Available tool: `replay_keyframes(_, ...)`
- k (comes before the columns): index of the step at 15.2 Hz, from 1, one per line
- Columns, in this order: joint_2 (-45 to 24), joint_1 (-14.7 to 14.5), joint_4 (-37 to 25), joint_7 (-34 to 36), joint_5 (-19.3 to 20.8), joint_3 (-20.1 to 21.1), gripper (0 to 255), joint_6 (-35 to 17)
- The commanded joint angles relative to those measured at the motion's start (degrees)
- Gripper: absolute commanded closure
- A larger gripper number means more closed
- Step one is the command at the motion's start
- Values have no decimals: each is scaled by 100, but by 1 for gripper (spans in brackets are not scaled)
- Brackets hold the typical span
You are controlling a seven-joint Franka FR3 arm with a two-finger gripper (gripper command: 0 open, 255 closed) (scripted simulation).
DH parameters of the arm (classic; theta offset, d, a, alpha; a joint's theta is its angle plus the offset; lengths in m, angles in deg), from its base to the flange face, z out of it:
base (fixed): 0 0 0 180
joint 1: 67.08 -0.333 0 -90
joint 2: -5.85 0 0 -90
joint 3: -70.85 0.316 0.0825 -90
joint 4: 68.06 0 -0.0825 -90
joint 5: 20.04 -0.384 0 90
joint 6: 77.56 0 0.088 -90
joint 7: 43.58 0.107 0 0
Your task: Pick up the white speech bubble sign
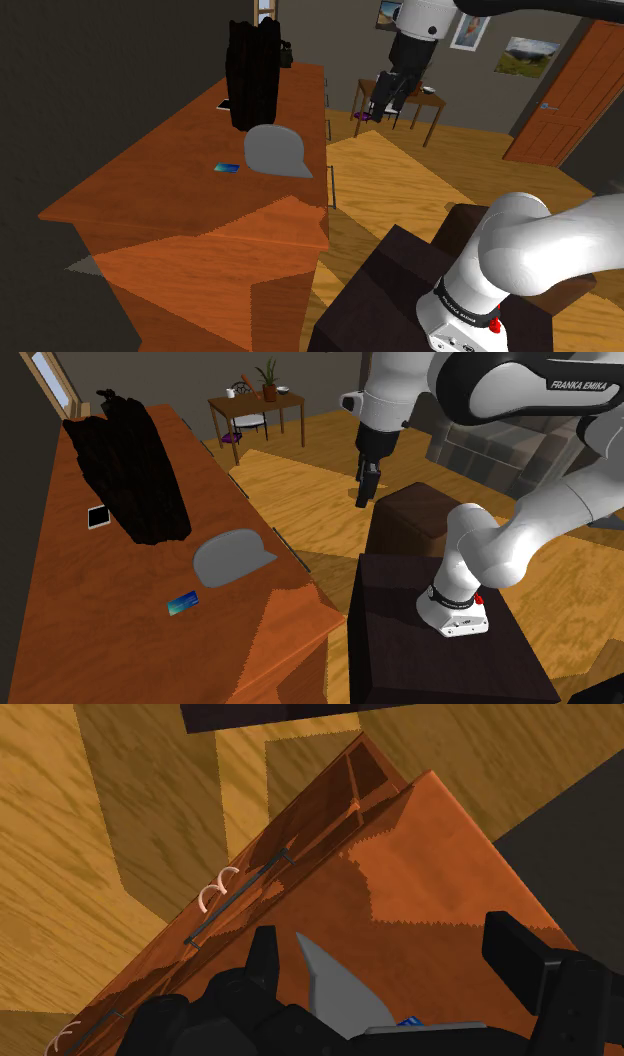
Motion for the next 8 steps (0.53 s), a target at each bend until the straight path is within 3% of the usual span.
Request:
replay_keyframes(1, 0, 0, 0, 0, 0, 0, 0, 0)
replay_keyframes(8, -1050, -188, -1, -1178, 151, -609, 0, -1271)
